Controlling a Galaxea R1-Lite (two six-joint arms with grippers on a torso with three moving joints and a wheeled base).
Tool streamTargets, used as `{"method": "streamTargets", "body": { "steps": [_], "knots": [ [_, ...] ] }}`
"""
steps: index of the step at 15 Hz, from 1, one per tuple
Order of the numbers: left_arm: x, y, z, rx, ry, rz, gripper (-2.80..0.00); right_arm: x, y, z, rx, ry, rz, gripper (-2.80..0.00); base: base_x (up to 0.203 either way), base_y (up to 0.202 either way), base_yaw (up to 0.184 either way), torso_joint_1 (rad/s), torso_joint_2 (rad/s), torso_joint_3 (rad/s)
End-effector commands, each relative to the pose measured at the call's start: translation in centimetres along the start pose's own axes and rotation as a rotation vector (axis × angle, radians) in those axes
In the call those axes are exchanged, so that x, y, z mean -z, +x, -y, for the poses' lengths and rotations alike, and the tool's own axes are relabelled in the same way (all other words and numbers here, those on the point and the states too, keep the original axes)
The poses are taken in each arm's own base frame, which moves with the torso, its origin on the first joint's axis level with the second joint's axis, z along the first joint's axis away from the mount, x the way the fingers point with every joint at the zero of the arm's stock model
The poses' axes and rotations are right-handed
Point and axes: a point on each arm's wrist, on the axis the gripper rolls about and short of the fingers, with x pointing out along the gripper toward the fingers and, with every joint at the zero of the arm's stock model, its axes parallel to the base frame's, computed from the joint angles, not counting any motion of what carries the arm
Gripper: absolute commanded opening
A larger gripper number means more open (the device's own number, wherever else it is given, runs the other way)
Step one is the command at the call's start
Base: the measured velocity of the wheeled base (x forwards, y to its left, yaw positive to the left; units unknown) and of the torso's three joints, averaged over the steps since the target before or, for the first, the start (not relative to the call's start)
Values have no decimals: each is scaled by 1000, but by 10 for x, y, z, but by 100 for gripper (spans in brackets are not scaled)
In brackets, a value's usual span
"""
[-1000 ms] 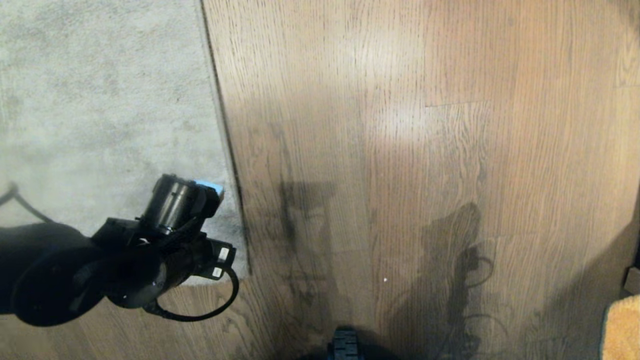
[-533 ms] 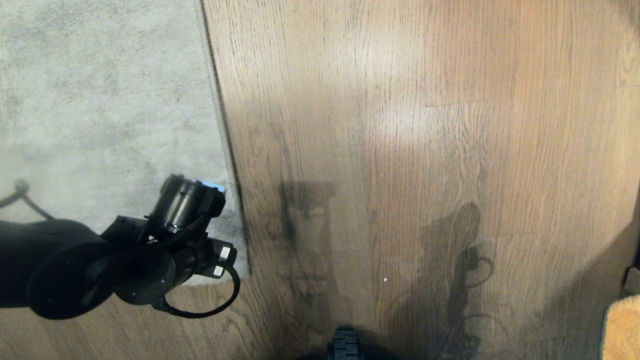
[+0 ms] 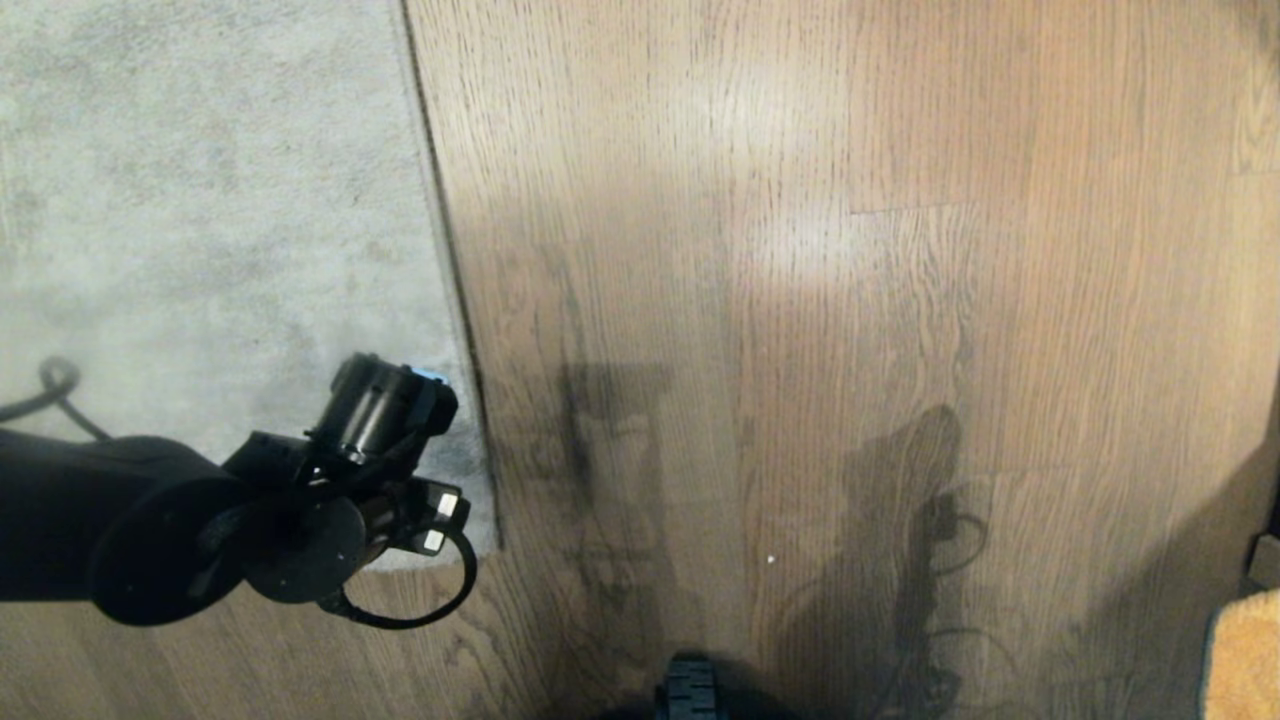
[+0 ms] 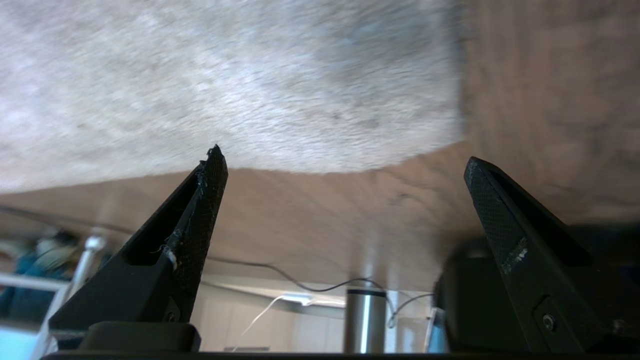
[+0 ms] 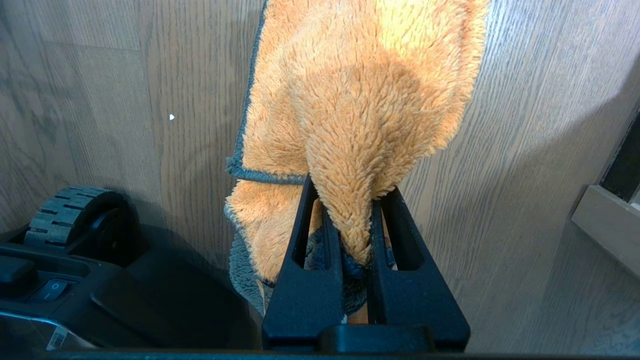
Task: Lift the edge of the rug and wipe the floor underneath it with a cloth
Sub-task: Lift up the carpet
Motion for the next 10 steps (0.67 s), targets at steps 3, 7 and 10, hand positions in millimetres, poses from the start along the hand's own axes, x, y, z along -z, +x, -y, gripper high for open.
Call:
{"method": "streamTargets", "body": {
  "steps": [3,7,10],
  "knots": [
    [2,12,-1,-57,5,-30,0,0,0,0,-1,-1,-1,-280,0,0,0,0,0,0],
    [-7,28,4,-92,-5,-32,0,0,0,0,-1,-1,-1,-280,0,0,0,0,0,0],
    [-14,41,12,-94,-31,4,0,0,0,0,-1,-1,-1,-280,0,0,0,0,0,0]
  ]
}}
